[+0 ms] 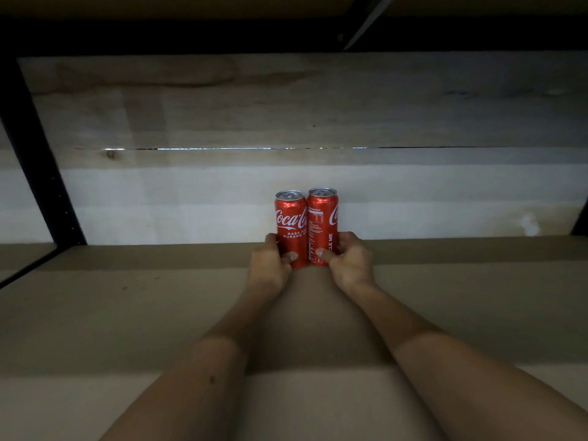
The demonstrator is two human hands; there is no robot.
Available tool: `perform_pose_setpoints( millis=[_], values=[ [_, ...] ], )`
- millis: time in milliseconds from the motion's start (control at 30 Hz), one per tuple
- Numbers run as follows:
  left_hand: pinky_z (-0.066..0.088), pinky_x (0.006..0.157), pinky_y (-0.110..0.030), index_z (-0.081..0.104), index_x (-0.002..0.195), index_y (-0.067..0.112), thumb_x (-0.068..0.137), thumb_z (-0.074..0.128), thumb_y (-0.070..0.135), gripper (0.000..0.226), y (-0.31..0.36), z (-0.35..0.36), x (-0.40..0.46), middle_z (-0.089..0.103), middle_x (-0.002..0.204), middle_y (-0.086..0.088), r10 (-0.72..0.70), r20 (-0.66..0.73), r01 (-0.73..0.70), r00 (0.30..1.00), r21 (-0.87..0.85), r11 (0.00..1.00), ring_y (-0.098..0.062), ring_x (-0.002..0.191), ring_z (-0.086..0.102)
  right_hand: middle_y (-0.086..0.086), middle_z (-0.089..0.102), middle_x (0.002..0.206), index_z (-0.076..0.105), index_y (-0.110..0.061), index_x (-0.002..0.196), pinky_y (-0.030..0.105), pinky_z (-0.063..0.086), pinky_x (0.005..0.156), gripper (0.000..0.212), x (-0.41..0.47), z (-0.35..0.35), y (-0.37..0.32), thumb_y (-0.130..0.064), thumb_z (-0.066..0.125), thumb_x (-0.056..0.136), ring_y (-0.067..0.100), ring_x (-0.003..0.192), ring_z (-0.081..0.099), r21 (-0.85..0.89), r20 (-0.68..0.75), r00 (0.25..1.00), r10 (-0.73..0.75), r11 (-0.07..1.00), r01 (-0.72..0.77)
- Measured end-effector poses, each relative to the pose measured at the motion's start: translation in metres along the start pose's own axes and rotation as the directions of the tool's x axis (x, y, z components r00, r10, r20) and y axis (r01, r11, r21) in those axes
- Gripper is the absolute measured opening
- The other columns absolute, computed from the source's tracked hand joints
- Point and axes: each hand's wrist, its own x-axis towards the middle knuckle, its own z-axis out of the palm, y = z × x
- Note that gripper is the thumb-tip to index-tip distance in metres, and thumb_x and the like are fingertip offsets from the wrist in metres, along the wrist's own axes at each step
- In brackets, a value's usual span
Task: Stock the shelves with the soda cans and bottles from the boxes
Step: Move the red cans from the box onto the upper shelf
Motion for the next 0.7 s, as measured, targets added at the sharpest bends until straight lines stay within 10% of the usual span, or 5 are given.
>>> perform_pose_setpoints(
  millis=[700],
  values=[
    [0.043, 0.087, -0.035, 0.062, 0.110, 0.008, 0.098, 0.050, 0.027, 0.026, -0.015, 0.013, 0.028, 0.062, 0.116, -0.015, -0.021, -0.105, 0.040, 0.994, 0.183, 0.982, -0.032, 0.112, 0.054, 0.009, 0.069, 0.112, 0.063, -0.009, 0.099, 0.030, 0.048, 0.088, 0.025, 0.036, 0.018, 0.005, -0.028, 0.073, 0.087, 0.027, 0.104, 0.064, -0.304, -0.033, 0.999, 0.024, 0.952, -0.033]
  ],
)
